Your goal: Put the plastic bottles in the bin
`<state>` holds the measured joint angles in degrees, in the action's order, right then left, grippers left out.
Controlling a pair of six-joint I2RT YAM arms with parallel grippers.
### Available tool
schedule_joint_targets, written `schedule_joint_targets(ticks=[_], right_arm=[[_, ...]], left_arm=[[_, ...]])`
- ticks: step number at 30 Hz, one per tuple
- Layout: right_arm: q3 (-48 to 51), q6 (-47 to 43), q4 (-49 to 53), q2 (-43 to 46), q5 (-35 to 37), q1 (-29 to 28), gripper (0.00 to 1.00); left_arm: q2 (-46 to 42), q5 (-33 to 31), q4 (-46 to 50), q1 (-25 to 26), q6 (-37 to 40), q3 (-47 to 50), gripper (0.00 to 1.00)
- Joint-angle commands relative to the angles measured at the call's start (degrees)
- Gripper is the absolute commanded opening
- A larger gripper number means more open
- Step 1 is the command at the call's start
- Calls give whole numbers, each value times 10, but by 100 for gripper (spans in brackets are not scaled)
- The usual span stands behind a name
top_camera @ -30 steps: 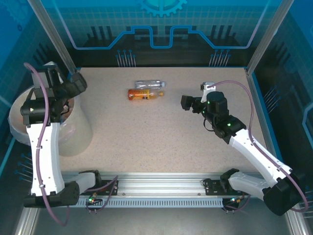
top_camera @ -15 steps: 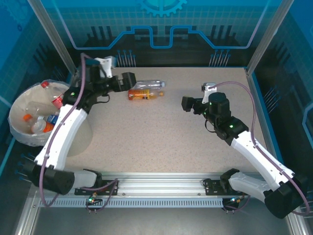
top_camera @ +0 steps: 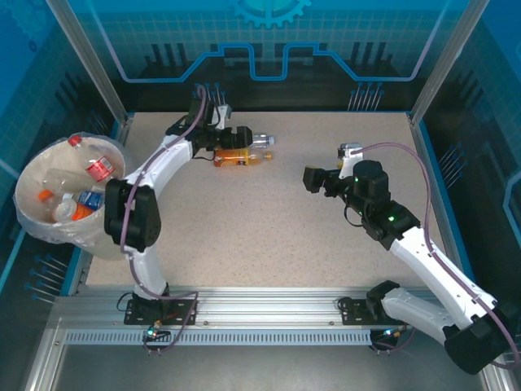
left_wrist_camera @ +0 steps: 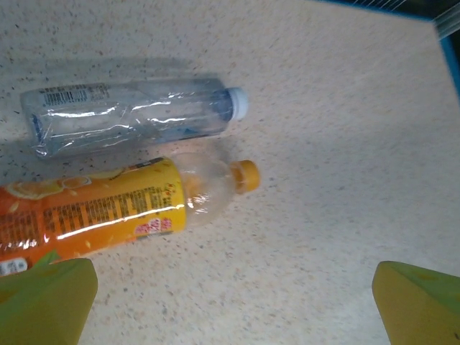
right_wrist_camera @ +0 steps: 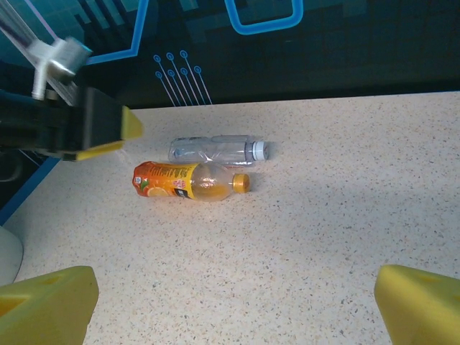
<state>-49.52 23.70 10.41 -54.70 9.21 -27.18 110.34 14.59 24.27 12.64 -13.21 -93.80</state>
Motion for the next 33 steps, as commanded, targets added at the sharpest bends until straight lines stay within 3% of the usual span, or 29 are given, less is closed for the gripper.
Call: schedule_joint_targets(ticks=[1,12,27,33], right_arm=[[2,9,17,15,7,6,100],[-2,4,40,31,24,7,100],[9,2,49,57,43,9,100],[16,6,47,64,53,10,100]], left_arm=[[41,11,-11,4,69,-52,99],[185,7,100,24,250,-195,99],[217,-60,213,39,309,-206,99],[206,-155,224,57,337,-181,99]])
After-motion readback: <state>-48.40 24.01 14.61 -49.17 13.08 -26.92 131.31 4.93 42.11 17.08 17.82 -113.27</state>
